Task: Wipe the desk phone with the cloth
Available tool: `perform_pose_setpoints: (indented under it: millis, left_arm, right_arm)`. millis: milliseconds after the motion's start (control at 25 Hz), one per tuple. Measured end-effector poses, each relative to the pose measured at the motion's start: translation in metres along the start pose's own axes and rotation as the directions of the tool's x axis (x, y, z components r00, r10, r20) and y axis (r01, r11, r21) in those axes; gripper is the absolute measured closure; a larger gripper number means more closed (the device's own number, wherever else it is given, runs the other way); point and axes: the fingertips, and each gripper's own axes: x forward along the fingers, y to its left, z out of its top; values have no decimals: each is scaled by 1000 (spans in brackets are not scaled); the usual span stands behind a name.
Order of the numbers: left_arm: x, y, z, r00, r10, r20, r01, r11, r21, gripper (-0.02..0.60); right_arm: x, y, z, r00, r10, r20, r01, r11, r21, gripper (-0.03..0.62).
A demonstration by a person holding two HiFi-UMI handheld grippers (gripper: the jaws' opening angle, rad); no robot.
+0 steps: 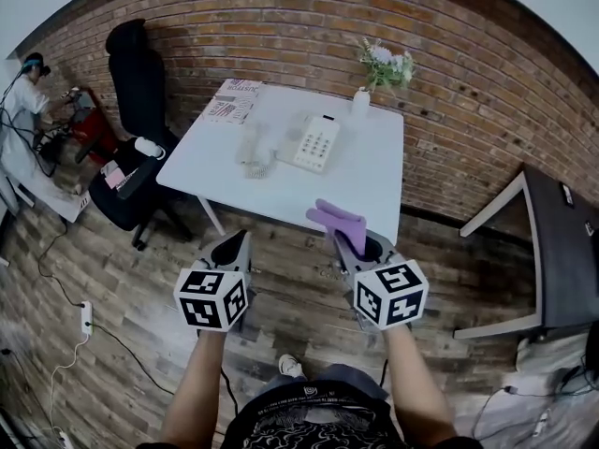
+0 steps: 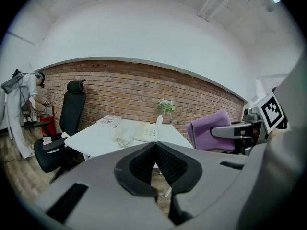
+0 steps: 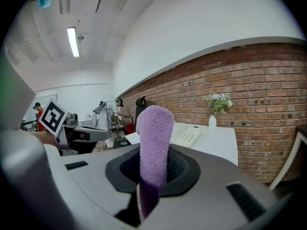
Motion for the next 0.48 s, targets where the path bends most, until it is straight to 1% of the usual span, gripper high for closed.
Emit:
perform_pose_setpoints:
  millis: [200, 480]
  left_arm:
    - [21, 11, 11, 999, -38, -6, 38, 999, 28, 580]
    - [52, 28, 16, 998, -55, -28, 56, 997, 43, 580]
  right_arm:
    - [19, -8, 12, 999, -30, 24, 30, 999, 17, 551]
    - [48, -31, 16, 997, -59, 41, 57, 997, 52, 551]
